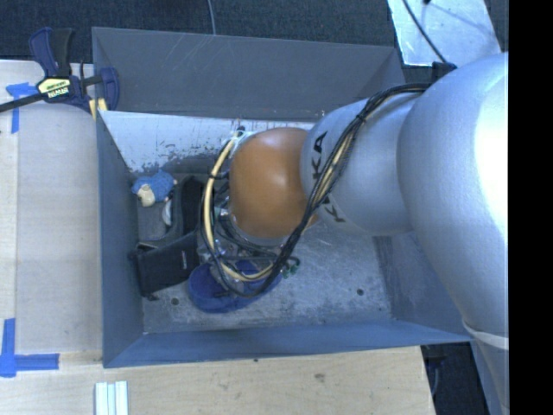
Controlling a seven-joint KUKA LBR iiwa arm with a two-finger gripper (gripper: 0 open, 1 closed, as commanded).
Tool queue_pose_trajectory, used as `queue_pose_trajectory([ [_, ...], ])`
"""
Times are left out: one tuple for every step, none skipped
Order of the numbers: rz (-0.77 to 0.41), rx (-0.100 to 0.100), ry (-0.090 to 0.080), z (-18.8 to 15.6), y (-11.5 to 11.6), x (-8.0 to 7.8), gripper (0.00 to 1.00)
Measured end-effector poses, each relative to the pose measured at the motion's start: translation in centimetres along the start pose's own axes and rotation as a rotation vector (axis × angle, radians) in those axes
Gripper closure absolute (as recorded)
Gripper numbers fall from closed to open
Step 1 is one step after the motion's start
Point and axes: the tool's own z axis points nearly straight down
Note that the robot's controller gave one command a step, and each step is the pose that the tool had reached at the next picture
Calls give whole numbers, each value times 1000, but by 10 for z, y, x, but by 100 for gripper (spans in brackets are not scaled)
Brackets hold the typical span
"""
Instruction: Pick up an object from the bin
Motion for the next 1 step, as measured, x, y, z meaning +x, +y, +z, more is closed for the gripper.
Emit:
queue_pose_trajectory([
  [8,1,-8,-138,-2,-40,100],
])
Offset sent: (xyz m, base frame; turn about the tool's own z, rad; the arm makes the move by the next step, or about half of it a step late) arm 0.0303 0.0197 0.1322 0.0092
